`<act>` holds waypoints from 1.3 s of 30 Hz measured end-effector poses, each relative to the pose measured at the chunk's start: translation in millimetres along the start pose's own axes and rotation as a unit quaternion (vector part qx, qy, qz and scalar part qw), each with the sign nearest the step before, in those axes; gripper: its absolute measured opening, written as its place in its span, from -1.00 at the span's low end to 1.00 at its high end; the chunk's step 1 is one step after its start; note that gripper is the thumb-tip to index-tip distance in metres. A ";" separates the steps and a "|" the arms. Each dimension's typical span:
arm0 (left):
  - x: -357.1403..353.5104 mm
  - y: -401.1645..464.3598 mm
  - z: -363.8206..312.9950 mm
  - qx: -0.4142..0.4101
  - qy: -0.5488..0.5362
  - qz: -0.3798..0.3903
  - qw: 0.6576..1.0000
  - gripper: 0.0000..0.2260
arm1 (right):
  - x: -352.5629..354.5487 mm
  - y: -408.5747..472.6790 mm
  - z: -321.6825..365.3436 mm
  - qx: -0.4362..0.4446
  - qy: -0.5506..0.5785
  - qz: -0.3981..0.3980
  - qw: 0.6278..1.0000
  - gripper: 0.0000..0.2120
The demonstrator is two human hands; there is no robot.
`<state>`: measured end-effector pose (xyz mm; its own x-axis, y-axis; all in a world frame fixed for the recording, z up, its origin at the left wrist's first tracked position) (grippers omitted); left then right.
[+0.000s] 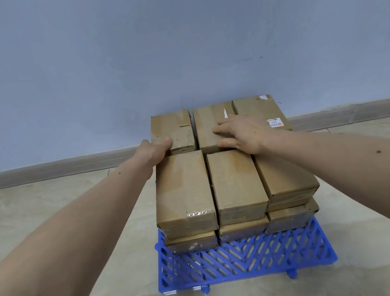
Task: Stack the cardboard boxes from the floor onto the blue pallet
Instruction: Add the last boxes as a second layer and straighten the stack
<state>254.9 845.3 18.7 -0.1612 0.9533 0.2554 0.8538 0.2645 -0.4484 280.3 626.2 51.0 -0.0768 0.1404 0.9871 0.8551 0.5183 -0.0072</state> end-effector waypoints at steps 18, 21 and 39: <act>-3.0 7.4 6.7 0.014 -0.021 0.011 1.000 -0.54 | -0.3 -2.1 -2.6 -0.033 0.018 -0.001 0.999 -0.63; -1.9 7.8 8.6 0.019 -0.016 0.011 1.000 -0.50 | 1.1 -3.3 -1.9 -0.035 0.015 0.001 0.999 -0.63; -3.5 12.5 14.4 0.046 -0.032 0.041 0.998 -0.11 | 3.5 -4.0 2.5 -0.032 0.035 0.012 0.999 -0.64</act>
<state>259.1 847.4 -0.2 -0.1257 0.9789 0.1612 0.8167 0.1943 -0.5434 275.4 626.7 54.1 -0.0214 0.0912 0.9956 0.8876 0.4601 -0.0231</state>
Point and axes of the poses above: each hand's wrist, its own y-axis towards the middle knuckle, its own x-axis out of the back of the hand, z = x × y, the point moved 9 cm from there along y, towards the middle knuckle, and after that the axes turned 14 degrees about -y, right-handed, at the moved point
